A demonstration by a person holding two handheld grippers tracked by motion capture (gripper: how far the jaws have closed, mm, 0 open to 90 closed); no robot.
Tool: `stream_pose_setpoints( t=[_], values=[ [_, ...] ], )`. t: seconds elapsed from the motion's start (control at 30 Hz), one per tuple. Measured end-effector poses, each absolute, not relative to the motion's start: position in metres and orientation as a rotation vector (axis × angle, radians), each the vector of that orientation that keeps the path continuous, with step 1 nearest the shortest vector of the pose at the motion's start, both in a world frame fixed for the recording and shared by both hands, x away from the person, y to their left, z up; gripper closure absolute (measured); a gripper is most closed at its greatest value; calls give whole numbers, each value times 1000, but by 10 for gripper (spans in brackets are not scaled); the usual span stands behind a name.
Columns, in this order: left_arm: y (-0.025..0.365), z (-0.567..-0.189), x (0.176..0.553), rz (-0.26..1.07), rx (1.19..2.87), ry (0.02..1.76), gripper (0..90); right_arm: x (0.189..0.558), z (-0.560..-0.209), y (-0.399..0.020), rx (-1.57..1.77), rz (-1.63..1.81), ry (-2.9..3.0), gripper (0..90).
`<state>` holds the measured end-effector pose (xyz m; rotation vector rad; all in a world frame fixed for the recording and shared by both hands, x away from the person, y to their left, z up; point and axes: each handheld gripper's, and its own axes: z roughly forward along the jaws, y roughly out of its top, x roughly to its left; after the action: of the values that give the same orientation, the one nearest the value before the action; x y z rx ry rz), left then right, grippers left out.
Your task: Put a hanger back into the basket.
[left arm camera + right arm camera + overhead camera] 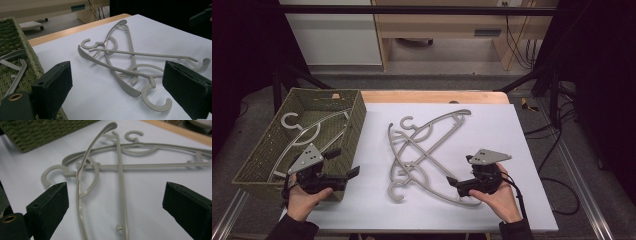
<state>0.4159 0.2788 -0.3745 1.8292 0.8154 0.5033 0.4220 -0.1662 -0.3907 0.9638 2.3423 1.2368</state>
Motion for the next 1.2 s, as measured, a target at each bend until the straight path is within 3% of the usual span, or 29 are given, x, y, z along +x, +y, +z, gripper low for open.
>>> stream_pose_setpoints(
  t=[0.63,1.1,1.2],
  values=[
    [286,-371,416,506,1821,821,82,437,-428,-101,954,969,2637,311],
    [284,-372,416,506,1829,815,82,446,-451,-83,946,826,2775,643],
    [284,-372,416,506,1829,816,82,447,-453,-82,948,824,2794,669]
  ],
)
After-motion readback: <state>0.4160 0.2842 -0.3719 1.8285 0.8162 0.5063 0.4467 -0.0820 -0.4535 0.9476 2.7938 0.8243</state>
